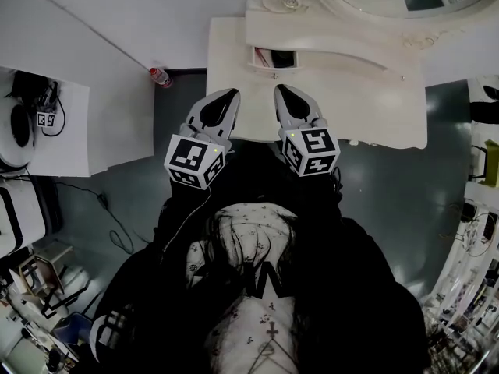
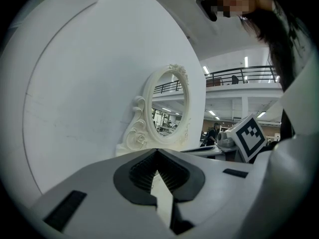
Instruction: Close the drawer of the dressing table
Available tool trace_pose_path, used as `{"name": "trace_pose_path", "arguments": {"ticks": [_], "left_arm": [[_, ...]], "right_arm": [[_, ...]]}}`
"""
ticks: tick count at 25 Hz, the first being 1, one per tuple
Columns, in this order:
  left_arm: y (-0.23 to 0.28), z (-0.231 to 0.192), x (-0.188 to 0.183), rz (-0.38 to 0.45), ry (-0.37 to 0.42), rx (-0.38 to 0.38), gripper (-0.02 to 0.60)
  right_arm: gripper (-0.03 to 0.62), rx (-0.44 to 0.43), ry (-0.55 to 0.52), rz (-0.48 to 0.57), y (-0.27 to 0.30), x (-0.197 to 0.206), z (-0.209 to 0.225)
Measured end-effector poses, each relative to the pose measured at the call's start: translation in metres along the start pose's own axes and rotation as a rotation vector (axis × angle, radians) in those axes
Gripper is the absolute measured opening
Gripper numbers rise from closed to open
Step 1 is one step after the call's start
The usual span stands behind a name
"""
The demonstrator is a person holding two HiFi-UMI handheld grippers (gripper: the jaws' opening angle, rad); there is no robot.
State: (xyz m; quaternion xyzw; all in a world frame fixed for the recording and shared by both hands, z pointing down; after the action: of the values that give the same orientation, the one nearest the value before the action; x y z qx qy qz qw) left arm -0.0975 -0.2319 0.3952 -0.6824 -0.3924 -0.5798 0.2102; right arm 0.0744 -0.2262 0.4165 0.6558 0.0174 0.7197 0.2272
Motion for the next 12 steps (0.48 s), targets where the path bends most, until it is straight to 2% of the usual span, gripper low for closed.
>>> {"name": "trace_pose_path", "arguments": {"ticks": [12], "left_arm": [[0.044,-0.015,-0.002,-0.023,-0.007,-0.021,0.000]], "right_arm": [[0.025,0.021,-0.015,-0.178,0.049,0.052,0.047]]}}
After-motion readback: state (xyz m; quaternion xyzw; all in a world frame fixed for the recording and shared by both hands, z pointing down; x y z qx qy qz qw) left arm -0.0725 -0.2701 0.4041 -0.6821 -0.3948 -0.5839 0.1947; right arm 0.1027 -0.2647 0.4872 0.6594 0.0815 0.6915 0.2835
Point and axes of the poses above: the fingertips, and each gripper's own axes: y forward along the fingers, z to its right, x out of its underside, the point moved 7 cm from there along -y, backward along the fingers, and after that the axes turned 5 degrees about x, right-handed, at the moved point
